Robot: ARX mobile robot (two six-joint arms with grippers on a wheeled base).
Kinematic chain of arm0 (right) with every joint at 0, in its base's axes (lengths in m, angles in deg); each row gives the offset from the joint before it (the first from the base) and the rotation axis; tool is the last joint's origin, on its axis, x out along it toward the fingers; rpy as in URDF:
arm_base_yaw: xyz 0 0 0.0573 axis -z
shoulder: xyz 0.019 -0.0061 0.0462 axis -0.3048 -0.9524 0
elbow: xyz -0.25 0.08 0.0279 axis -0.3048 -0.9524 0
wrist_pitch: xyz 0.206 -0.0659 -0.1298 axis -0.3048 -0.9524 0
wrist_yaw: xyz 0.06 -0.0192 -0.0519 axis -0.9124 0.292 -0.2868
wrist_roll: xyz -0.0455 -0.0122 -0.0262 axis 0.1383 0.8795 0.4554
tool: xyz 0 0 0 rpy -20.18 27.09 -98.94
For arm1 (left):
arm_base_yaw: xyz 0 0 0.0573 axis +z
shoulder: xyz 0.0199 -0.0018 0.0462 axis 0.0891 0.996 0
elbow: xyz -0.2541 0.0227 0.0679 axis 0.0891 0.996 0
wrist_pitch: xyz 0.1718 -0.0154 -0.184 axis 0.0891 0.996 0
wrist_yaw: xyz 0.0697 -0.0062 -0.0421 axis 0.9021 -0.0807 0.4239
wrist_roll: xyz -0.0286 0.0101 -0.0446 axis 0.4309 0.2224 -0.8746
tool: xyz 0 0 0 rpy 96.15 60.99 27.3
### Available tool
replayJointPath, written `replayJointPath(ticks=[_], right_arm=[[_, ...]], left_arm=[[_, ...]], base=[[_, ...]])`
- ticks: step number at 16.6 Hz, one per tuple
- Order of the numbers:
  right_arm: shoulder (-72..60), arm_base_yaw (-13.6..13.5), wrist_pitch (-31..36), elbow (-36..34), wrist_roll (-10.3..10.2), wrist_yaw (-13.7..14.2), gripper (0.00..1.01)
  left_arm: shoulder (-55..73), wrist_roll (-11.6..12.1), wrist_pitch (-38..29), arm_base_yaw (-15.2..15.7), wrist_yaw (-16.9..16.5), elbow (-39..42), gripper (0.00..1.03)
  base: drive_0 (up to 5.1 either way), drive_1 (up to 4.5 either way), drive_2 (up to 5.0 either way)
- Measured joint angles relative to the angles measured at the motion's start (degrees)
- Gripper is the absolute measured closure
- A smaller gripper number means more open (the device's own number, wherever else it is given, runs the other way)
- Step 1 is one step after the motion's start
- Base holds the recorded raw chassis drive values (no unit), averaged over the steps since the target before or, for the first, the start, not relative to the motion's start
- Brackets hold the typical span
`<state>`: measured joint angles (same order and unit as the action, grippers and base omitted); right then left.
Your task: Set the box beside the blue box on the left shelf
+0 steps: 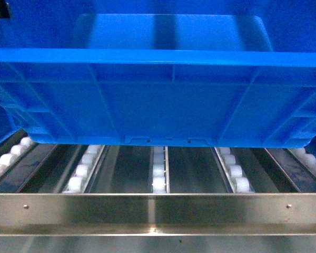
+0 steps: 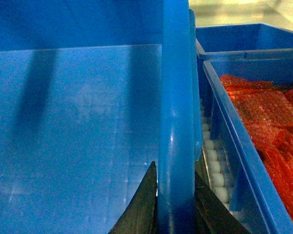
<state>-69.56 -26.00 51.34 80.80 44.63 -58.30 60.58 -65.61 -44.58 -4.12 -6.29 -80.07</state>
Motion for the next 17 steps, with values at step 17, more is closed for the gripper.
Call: replayJointPath(ticks=[17], right_arm=[[-0.1, 0.0, 0.0, 0.0, 0.0, -0.1, 0.92]], left_arm=[[0.0, 0.0, 0.0, 0.0, 0.0, 0.0, 0.93]], base=[[0.0, 0.77, -0.7]])
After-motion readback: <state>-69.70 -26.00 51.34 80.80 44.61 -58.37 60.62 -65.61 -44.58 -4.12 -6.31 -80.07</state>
